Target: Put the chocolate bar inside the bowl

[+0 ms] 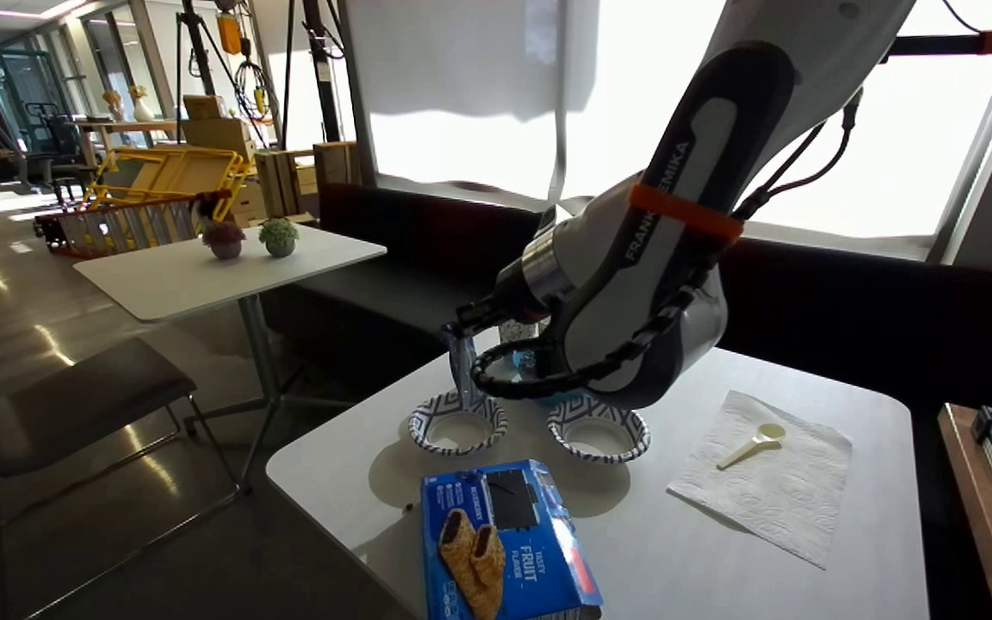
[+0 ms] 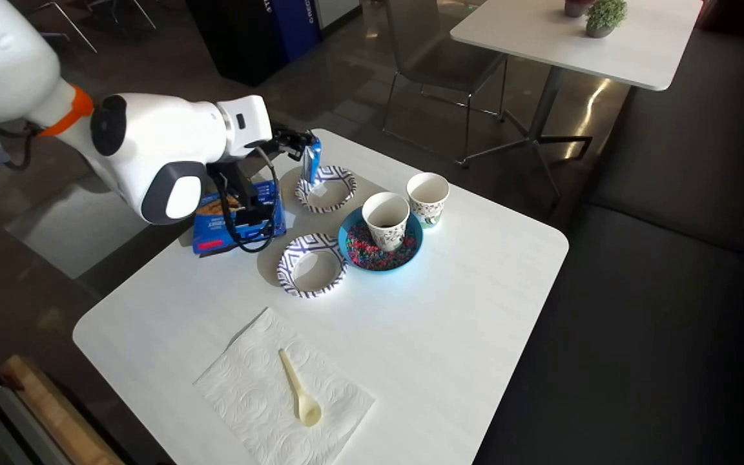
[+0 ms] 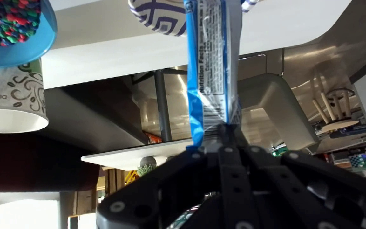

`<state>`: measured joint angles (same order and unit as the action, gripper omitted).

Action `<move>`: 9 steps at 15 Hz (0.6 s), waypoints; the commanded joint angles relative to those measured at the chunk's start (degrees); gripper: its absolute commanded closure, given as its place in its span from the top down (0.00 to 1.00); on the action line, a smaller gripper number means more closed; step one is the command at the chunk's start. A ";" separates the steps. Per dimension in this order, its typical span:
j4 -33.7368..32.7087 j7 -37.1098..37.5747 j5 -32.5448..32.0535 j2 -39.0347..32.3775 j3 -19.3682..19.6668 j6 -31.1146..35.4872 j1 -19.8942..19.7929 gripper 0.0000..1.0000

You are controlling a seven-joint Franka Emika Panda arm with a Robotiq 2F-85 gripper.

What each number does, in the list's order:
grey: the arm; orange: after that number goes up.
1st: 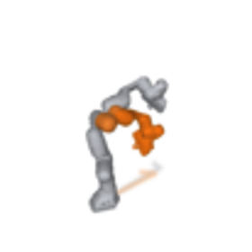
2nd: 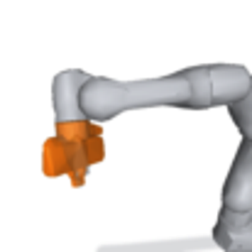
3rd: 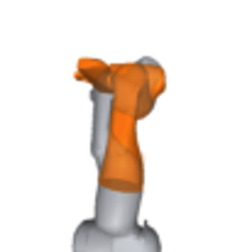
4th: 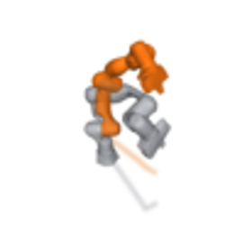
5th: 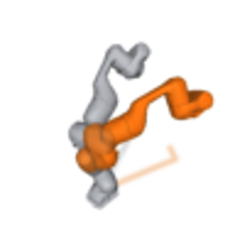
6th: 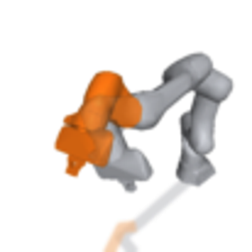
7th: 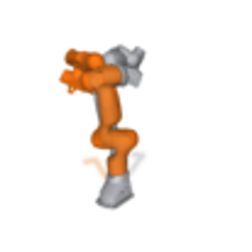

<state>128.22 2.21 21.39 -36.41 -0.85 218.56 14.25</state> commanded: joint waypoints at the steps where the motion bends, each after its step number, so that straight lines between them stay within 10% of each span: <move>1: -7.15 0.08 -1.67 -6.23 0.12 -2.44 -0.47 0.00; 9: -14.20 -0.12 0.66 -14.26 1.94 -3.69 0.73 0.00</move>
<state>117.20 2.15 21.10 -47.70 0.29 216.11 14.27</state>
